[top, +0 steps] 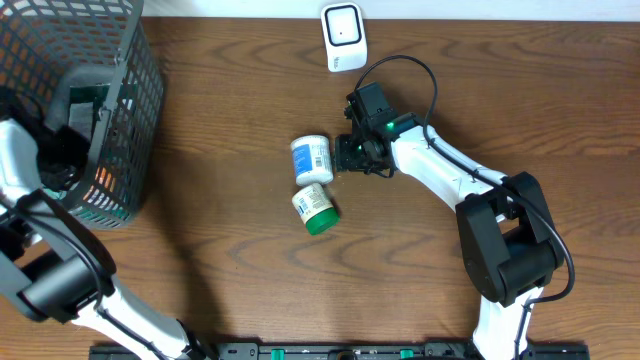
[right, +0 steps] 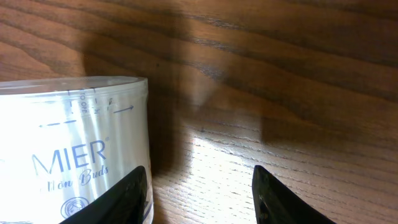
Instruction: Scan the item barcode
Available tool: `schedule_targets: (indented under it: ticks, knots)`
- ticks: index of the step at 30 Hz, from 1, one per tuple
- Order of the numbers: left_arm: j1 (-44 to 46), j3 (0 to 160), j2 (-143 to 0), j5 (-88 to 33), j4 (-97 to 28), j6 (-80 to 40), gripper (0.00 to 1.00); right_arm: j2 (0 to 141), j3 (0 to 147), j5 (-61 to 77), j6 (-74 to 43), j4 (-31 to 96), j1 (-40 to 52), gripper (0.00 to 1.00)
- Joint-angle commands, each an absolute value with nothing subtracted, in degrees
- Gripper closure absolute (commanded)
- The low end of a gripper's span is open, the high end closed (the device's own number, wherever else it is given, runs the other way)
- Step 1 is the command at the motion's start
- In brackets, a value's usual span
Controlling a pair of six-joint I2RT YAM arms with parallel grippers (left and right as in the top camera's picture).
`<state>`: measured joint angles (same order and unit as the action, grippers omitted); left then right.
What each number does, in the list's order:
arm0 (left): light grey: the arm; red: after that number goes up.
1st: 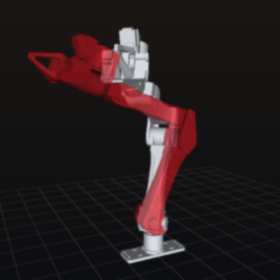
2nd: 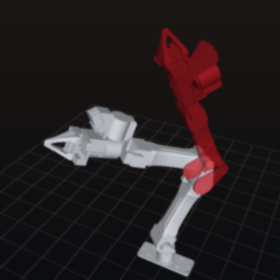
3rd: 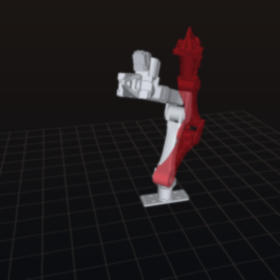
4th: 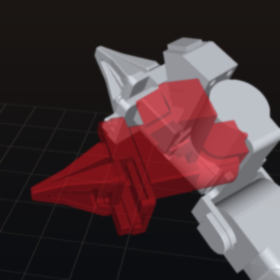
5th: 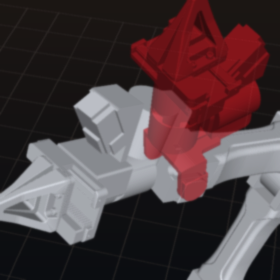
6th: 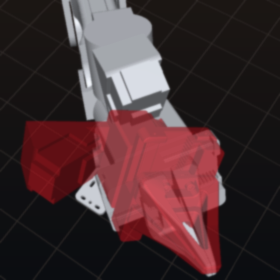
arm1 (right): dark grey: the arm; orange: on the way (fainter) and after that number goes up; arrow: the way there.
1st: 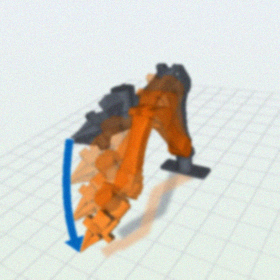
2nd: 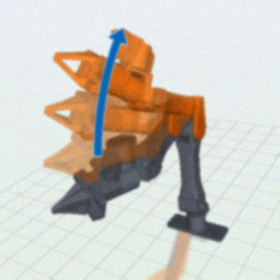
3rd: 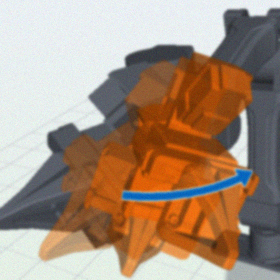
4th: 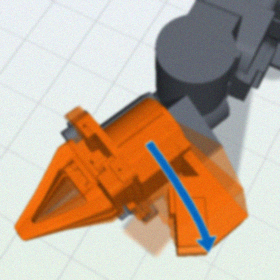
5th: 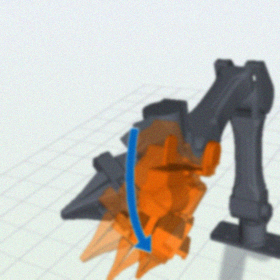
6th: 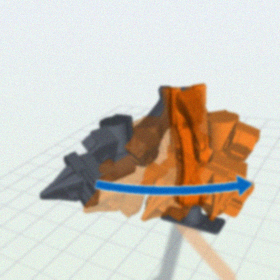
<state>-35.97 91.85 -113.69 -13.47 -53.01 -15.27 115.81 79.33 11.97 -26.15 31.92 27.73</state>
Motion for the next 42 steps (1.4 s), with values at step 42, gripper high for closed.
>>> schedule_targets:
  ticks: [42]
  knots:
    - [-26.74,122.72,-87.70,-12.64,-63.86,-18.37,0.93,100.88,93.01,12.60,-22.65,48.69,7.60,0.56]
